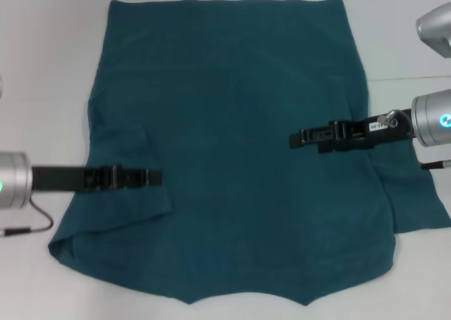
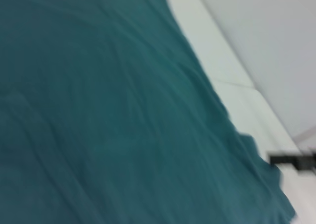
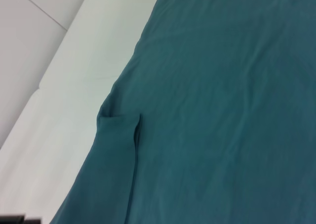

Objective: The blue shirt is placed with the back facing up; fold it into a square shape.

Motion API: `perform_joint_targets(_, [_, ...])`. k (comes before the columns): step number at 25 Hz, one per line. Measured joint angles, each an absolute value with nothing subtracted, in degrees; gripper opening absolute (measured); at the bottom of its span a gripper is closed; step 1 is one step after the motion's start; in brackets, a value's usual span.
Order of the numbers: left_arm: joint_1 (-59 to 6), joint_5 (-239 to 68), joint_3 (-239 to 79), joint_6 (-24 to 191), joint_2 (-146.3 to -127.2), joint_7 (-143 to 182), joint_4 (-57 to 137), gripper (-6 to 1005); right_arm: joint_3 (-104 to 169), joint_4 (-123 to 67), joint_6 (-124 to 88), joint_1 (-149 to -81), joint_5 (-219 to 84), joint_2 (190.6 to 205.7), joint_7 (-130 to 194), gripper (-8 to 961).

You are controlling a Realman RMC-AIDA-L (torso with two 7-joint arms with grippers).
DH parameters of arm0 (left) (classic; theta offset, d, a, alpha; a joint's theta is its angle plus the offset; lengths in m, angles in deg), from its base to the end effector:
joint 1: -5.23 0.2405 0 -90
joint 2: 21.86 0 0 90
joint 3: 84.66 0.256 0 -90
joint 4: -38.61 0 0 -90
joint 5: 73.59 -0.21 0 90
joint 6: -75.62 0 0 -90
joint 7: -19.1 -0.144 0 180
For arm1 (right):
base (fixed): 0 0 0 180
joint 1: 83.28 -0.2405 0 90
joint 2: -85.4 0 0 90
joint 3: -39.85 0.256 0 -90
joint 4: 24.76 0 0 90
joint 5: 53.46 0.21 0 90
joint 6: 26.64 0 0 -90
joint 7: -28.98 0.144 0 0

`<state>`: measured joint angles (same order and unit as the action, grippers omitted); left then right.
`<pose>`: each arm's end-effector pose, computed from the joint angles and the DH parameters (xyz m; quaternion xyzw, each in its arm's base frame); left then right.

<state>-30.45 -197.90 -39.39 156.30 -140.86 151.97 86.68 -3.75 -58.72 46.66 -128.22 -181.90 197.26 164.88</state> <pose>-0.2375 0.3772 0.0129 -0.8242 -0.5271 -0.1706 0.1175 0.2412 0.4187 0.0271 -0.8040 0.5586 0.1350 0.1529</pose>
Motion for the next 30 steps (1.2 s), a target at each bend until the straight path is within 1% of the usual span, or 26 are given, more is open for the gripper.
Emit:
perform_joint_targets(2, [-28.2,-197.1,-39.4,158.3,-141.33,149.3,87.8,557,-3.7,-58.8,46.7,-128.3,-182.2,197.12,164.5,835])
perform_joint_targets(7, [-25.3,-196.7,-39.5,161.2,-142.37,144.6,88.7,645,-3.8,-58.8,47.3,-128.7,-183.7,196.79,164.2,834])
perform_joint_targets(14, [-24.6,-196.0,-41.9,165.0,-142.64,142.2,88.1,771,-3.4,-61.6,49.2,-127.4,-184.3,196.53,164.3,831])
perform_joint_targets(19, [-24.1,-195.5,-44.9,165.1,-142.82,142.8,87.3,877,-1.5,-63.4,52.0,-125.4,-184.1,195.57,165.1,830])
perform_joint_targets(25, [-24.3,-195.4,-46.5,165.3,-142.72,143.3,86.8,877,1.1,-67.1,54.8,-122.2,-187.0,193.41,170.4,828])
perform_joint_targets(30, [-24.5,-195.4,-46.8,164.9,-142.7,143.7,86.7,878,6.1,-69.8,56.6,-120.9,-193.9,192.39,174.1,826])
